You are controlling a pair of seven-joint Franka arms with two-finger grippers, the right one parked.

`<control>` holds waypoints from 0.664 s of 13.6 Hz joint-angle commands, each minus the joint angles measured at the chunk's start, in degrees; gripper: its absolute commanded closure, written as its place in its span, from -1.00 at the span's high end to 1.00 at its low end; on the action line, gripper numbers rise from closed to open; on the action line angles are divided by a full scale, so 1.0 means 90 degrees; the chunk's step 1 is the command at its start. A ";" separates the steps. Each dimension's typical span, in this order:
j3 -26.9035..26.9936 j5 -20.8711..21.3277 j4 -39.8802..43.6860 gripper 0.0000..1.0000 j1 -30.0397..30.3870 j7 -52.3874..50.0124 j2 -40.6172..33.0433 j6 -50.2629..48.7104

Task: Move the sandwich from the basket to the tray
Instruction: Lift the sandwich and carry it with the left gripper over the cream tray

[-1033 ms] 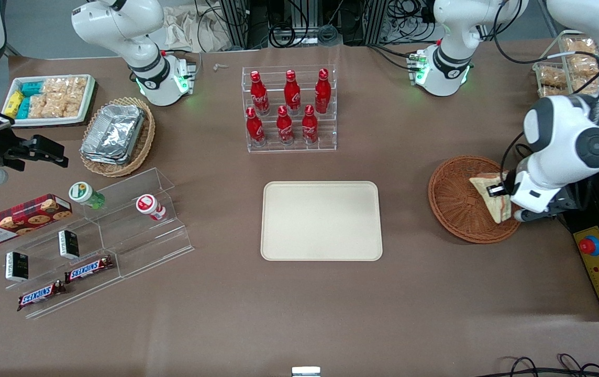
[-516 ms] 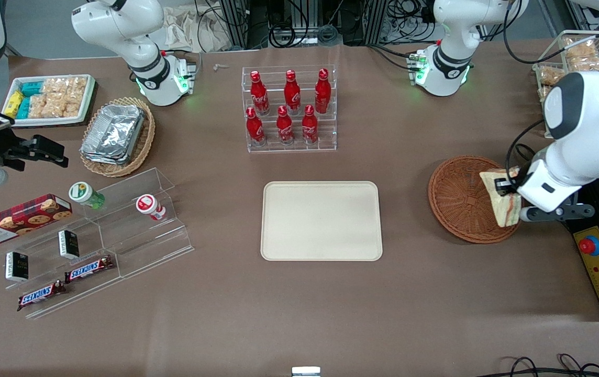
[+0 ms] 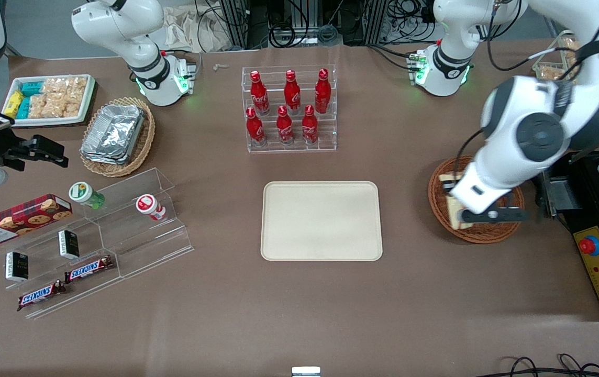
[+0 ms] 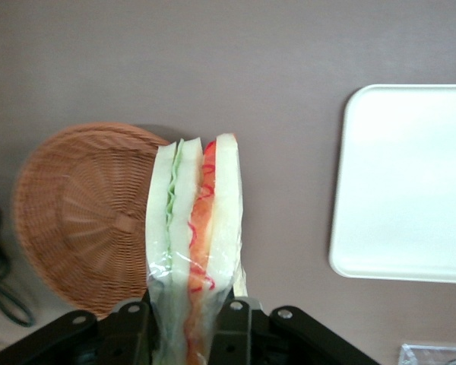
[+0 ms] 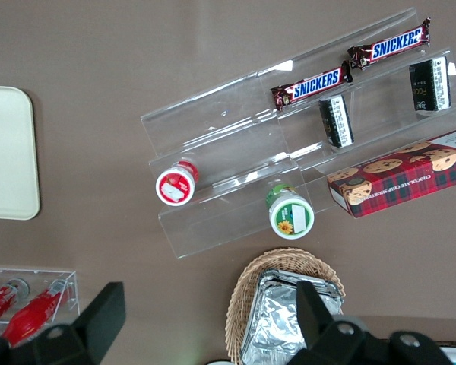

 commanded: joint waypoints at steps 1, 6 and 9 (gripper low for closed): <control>0.0006 0.0161 0.0253 -0.23 -0.0587 -0.0597 0.0528 0.0287; 0.0006 0.0161 0.0195 -0.46 -0.1135 -0.1076 0.1328 0.1137; 0.0006 0.0161 0.0136 -0.42 -0.1456 -0.1435 0.1739 0.1713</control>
